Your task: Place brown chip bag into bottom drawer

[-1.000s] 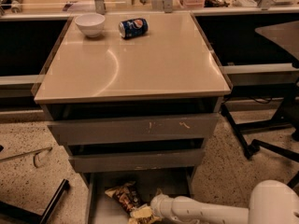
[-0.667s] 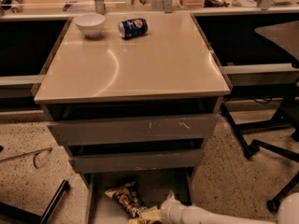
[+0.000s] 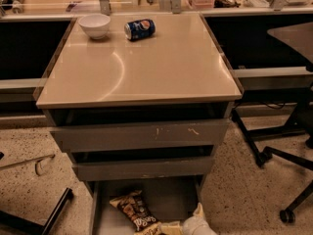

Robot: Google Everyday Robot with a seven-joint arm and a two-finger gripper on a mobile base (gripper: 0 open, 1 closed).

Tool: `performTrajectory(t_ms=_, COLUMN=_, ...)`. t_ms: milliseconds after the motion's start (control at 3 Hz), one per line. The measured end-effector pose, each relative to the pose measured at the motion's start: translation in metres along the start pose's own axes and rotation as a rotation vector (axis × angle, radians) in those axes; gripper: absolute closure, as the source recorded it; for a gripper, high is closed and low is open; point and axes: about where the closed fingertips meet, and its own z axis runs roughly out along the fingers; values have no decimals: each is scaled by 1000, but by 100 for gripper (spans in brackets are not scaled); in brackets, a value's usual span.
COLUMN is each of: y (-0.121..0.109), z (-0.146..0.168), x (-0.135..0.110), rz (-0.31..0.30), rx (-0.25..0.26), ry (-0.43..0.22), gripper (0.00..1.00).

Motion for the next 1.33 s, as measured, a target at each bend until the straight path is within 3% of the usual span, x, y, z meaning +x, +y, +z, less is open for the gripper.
performTrajectory(t_ms=333, y=0, z=-58, x=-48, rz=-68, rx=97, ry=-20, gripper=0)
performTrajectory(t_ms=667, y=0, z=-58, x=-47, rz=-66, rx=95, ry=-20, gripper=0)
performTrajectory(t_ms=1000, y=-16, z=-68, x=-46, rz=-39, rx=117, ry=-35, gripper=0)
performTrajectory(t_ms=1333, y=-46, z=-105, x=-60, rz=-13, rx=165, ry=-101, gripper=0)
